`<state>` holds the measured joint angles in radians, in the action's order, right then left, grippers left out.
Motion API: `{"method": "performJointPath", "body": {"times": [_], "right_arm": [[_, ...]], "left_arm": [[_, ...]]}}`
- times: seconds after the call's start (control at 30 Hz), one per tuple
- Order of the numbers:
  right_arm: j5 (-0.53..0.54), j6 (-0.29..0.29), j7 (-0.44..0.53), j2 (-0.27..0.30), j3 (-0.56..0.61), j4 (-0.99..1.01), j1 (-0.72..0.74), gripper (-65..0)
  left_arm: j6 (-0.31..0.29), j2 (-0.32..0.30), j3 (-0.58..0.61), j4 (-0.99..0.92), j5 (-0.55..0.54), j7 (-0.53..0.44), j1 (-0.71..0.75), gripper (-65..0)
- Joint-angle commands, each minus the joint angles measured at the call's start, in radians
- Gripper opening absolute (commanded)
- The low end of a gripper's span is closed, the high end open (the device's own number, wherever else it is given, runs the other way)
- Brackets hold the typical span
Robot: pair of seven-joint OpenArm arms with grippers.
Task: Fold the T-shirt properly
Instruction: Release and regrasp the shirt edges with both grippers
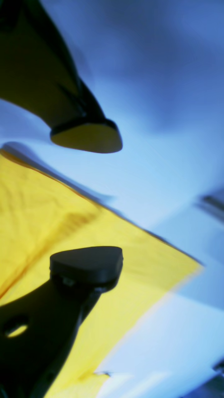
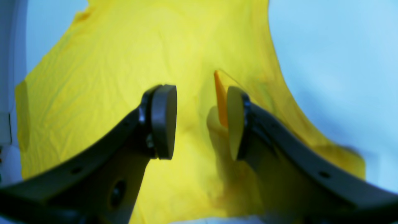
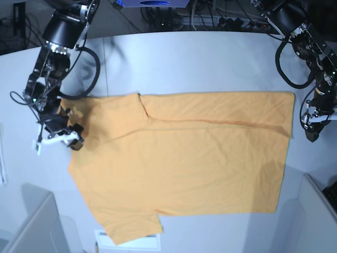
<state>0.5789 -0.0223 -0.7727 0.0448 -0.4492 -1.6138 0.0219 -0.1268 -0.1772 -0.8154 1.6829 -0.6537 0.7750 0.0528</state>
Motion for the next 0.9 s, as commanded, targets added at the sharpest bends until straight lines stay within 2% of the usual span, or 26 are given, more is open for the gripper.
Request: {"method": "performJointPath", "body": {"times": [0.0, 0.13, 0.23, 0.3, 0.4, 0.5, 0.63, 0.87], "right_arm": [[0.005, 0.003, 0.04, -0.009, -0.03, -0.052, -0.018, -40.1], [0.005, 0.002, 0.086, -0.087, -0.105, -0.181, -0.145, -39.8], [0.005, 0.002, 0.088, -0.107, -0.105, -0.22, -0.191, -35.1], [0.006, 0.0, 0.088, -0.113, -0.113, -0.225, -0.219, -30.5], [0.016, 0.0, 0.086, -0.122, -0.11, -0.225, -0.262, -27.3], [0.105, 0.0, 0.089, -0.135, -0.115, -0.217, -0.316, -27.3], [0.207, 0.002, 0.097, -0.135, -0.115, -0.191, -0.343, -27.5], [0.211, 0.009, 0.155, -0.138, -0.118, -0.096, -0.331, -27.5]], "left_arm": [[-0.009, -0.009, -0.003, 0.038, -0.039, 0.008, 0.031, -19.3], [-0.009, -0.008, -0.04, 0.067, -0.177, 0.004, 0.152, -19.3], [-0.009, 0.009, -0.083, 0.021, -0.249, 0.005, 0.175, -19.3], [-0.009, 0.021, -0.098, 0.0, -0.257, 0.01, 0.193, -19.3], [-0.018, 0.023, -0.072, -0.051, -0.262, 0.007, 0.215, -19.3], [-0.083, 0.026, -0.071, -0.085, -0.255, 0.008, 0.23, -19.3], [-0.096, 0.023, -0.066, -0.142, -0.255, 0.008, 0.213, -19.3], [-0.098, 0.023, -0.066, -0.191, -0.255, 0.008, 0.209, -19.3]]}}
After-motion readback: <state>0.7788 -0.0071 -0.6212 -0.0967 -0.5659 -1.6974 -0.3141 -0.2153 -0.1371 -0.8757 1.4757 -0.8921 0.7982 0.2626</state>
